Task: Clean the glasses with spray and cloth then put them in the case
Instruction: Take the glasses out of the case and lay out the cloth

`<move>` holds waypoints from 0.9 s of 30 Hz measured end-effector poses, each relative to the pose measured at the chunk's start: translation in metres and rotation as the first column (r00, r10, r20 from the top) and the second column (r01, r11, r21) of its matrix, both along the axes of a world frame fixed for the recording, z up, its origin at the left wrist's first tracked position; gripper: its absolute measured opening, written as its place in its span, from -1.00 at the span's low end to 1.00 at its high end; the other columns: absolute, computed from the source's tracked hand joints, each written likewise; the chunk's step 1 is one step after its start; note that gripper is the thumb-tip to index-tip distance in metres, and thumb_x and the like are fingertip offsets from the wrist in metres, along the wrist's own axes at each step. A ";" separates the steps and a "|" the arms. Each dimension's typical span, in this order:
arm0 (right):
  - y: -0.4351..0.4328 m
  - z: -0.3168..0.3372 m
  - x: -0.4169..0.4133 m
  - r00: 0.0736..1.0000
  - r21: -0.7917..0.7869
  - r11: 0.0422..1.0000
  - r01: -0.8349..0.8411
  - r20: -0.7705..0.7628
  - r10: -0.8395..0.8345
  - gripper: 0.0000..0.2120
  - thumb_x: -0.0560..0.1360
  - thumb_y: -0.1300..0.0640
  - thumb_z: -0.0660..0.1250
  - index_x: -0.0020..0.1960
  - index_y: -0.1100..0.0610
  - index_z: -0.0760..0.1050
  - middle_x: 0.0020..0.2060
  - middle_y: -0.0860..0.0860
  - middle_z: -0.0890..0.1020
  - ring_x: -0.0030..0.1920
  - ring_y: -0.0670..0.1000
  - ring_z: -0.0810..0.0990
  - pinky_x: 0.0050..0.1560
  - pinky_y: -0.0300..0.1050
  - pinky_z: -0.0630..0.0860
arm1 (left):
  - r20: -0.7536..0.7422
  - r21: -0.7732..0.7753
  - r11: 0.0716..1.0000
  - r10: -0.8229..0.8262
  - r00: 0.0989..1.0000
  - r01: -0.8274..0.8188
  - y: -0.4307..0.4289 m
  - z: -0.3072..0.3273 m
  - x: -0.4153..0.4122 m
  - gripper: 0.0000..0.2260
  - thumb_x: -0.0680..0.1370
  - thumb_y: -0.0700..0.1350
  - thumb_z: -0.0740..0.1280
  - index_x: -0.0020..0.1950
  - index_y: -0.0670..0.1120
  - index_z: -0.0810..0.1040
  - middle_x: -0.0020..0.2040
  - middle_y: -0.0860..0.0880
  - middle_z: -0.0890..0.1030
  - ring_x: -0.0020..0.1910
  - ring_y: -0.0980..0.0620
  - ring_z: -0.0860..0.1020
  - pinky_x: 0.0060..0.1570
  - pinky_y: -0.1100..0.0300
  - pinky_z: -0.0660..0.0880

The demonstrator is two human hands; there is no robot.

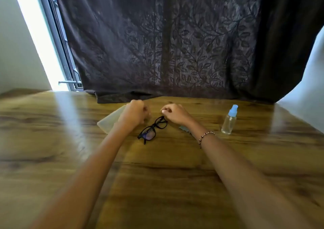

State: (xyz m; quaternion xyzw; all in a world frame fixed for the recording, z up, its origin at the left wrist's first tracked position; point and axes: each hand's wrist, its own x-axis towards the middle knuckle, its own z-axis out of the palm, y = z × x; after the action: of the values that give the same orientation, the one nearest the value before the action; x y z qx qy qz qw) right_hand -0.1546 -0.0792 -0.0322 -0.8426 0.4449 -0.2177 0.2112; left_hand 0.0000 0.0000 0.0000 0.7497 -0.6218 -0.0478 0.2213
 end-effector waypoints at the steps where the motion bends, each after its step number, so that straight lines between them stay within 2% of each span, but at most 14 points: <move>1: 0.002 -0.002 0.002 1.000 0.020 1.000 0.017 -0.005 -0.017 -0.72 0.61 0.07 0.21 0.20 0.16 0.58 0.09 0.10 0.64 -0.11 0.00 0.61 -0.11 -0.17 0.50 | 0.018 0.113 0.994 0.009 1.000 -0.011 0.002 -0.003 0.001 -0.88 0.57 -0.14 0.29 -0.04 -0.01 0.62 -0.21 0.05 0.61 -0.38 0.17 0.55 -0.37 0.34 0.34; 3: 0.006 -0.004 0.003 0.997 0.059 0.996 0.071 -0.017 -0.070 -0.68 0.59 0.01 0.24 0.20 0.18 0.58 0.10 0.11 0.65 0.10 0.08 0.61 0.10 -0.06 0.51 | 0.062 0.246 0.969 0.017 0.998 -0.032 0.007 -0.009 -0.001 -0.88 0.56 -0.17 0.30 -0.06 0.00 0.61 -0.25 0.06 0.56 -0.40 0.17 0.51 -0.44 0.33 0.33; 5: 0.009 -0.005 0.007 0.993 0.096 0.989 0.114 -0.022 -0.113 -0.63 0.57 -0.05 0.27 0.19 0.20 0.59 0.11 0.11 0.65 0.14 0.09 0.59 0.16 -0.03 0.50 | 0.110 0.278 0.960 -0.006 0.994 -0.025 0.009 -0.018 -0.004 -0.88 0.56 -0.15 0.30 0.02 -0.08 0.63 -0.18 0.00 0.59 -0.26 0.06 0.57 -0.27 0.24 0.50; 6: 0.009 -0.005 0.008 0.991 0.105 0.985 0.137 -0.017 -0.136 -0.61 0.55 -0.07 0.29 0.17 0.23 0.60 0.10 0.12 0.65 0.11 0.08 0.60 0.13 -0.03 0.52 | 0.117 0.283 0.959 -0.006 0.993 -0.027 0.007 -0.021 -0.004 -0.86 0.56 -0.14 0.31 0.06 -0.11 0.62 -0.13 -0.05 0.61 -0.18 0.01 0.60 -0.15 0.17 0.56; 8: 0.008 -0.002 0.009 0.984 0.145 0.974 0.176 -0.004 -0.178 -0.59 0.53 -0.07 0.33 0.08 0.30 0.61 -0.02 0.12 0.68 -0.07 0.08 0.66 0.03 -0.01 0.60 | 0.137 0.275 0.961 -0.008 0.991 -0.031 0.006 -0.023 -0.004 -0.83 0.55 -0.15 0.31 0.11 -0.14 0.60 -0.04 -0.10 0.63 -0.08 -0.06 0.62 -0.01 0.10 0.57; 10: 0.005 0.001 0.011 0.979 0.237 0.952 0.194 0.014 -0.203 -0.64 0.51 -0.01 0.36 0.00 0.32 0.60 -0.14 0.11 0.66 -0.19 0.10 0.68 -0.03 -0.02 0.64 | 0.148 0.294 0.955 -0.024 0.989 -0.021 0.003 -0.022 -0.005 -0.81 0.55 -0.17 0.30 0.14 -0.14 0.58 0.01 -0.12 0.62 -0.02 -0.07 0.61 0.04 0.08 0.57; 12: 0.004 0.006 0.011 0.970 0.345 0.914 0.213 0.036 -0.240 -0.74 0.50 0.07 0.38 -0.05 0.30 0.59 -0.16 0.12 0.65 -0.23 0.09 0.68 -0.08 -0.01 0.66 | 0.145 0.318 0.948 -0.037 0.989 -0.011 -0.001 -0.022 -0.006 -0.81 0.56 -0.16 0.28 0.14 -0.13 0.58 0.01 -0.11 0.63 -0.02 -0.07 0.62 0.06 0.06 0.56; 16: 0.006 0.012 0.009 0.956 0.457 0.856 0.241 0.042 -0.291 -0.69 0.46 0.10 0.44 0.04 0.33 0.59 -0.15 0.12 0.64 -0.31 0.02 0.65 -0.33 -0.17 0.64 | 0.120 0.356 0.935 -0.045 0.992 -0.001 -0.007 -0.021 -0.003 -0.85 0.54 -0.12 0.30 0.08 -0.07 0.59 -0.08 -0.06 0.65 -0.06 -0.04 0.62 0.10 0.04 0.55; 19: 0.008 0.014 0.008 0.954 0.515 0.826 0.228 0.052 -0.296 -0.54 0.39 0.03 0.52 0.11 0.31 0.49 -0.13 0.15 0.61 -0.25 0.05 0.64 -0.26 -0.12 0.65 | 0.092 0.373 0.928 -0.042 0.995 0.004 -0.007 -0.021 -0.003 -0.84 0.51 -0.10 0.37 0.07 -0.05 0.60 -0.08 -0.04 0.65 -0.06 -0.02 0.62 0.11 0.03 0.55; 22: 0.010 0.015 0.012 0.955 0.509 0.825 0.246 0.018 -0.296 -0.47 0.37 0.00 0.53 0.15 0.31 0.45 -0.17 0.15 0.62 -0.26 0.06 0.64 -0.20 -0.05 0.66 | 0.103 0.369 0.929 -0.027 0.994 -0.013 -0.005 -0.022 -0.006 -0.82 0.50 -0.09 0.39 0.08 -0.05 0.60 -0.05 -0.03 0.64 -0.06 -0.01 0.62 0.11 0.03 0.55; 25: 0.011 0.016 0.018 0.952 0.486 0.829 0.275 -0.014 -0.307 -0.46 0.36 0.01 0.52 0.20 0.29 0.47 -0.25 0.10 0.65 -0.36 -0.01 0.62 -0.33 -0.15 0.63 | 0.119 0.371 0.928 -0.023 0.993 -0.023 -0.002 -0.021 -0.009 -0.80 0.49 -0.10 0.41 0.10 -0.07 0.58 -0.04 -0.03 0.64 -0.07 0.01 0.63 0.09 0.05 0.55; 27: 0.013 0.015 0.020 0.947 0.521 0.812 0.263 0.022 -0.320 -0.46 0.39 0.06 0.50 0.26 0.28 0.44 -0.27 0.07 0.65 -0.39 -0.06 0.60 -0.43 -0.21 0.55 | 0.102 0.383 0.924 -0.024 0.994 -0.017 0.001 -0.020 -0.009 -0.80 0.50 -0.08 0.39 0.11 -0.07 0.58 -0.06 -0.02 0.65 -0.10 0.04 0.63 0.07 0.08 0.55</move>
State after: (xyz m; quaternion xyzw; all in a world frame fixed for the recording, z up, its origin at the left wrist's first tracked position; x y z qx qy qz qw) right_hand -0.1343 -0.0659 -0.0169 -0.6646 0.5983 -0.1672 0.4153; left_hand -0.0090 0.0006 -0.0198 0.7789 -0.6125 -0.1294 0.0375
